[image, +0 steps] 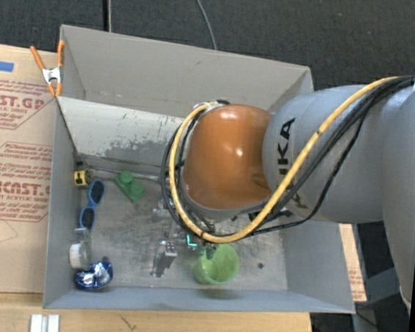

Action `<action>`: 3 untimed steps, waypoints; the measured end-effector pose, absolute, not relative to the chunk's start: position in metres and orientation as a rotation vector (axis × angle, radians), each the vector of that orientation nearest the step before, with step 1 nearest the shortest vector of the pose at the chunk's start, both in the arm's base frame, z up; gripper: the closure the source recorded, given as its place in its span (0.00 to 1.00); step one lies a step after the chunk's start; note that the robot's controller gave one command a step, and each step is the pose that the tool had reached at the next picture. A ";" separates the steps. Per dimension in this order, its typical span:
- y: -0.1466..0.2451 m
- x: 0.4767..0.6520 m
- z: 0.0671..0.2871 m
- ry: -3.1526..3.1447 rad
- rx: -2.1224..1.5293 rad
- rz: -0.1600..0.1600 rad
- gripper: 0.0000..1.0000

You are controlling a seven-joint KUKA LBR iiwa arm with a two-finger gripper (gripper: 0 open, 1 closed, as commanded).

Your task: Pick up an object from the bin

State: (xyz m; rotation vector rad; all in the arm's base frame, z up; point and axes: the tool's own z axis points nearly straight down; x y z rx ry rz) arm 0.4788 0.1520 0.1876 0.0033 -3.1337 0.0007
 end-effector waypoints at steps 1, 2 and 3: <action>0.216 0.486 0.089 -3.091 0.548 -0.001 0.00; 0.241 0.501 0.071 -3.119 0.369 0.007 0.00; 0.244 0.501 0.073 -3.122 0.371 -0.002 1.00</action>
Offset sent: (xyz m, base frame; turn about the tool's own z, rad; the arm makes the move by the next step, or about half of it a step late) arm 0.0078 0.0630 -0.0969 -0.3473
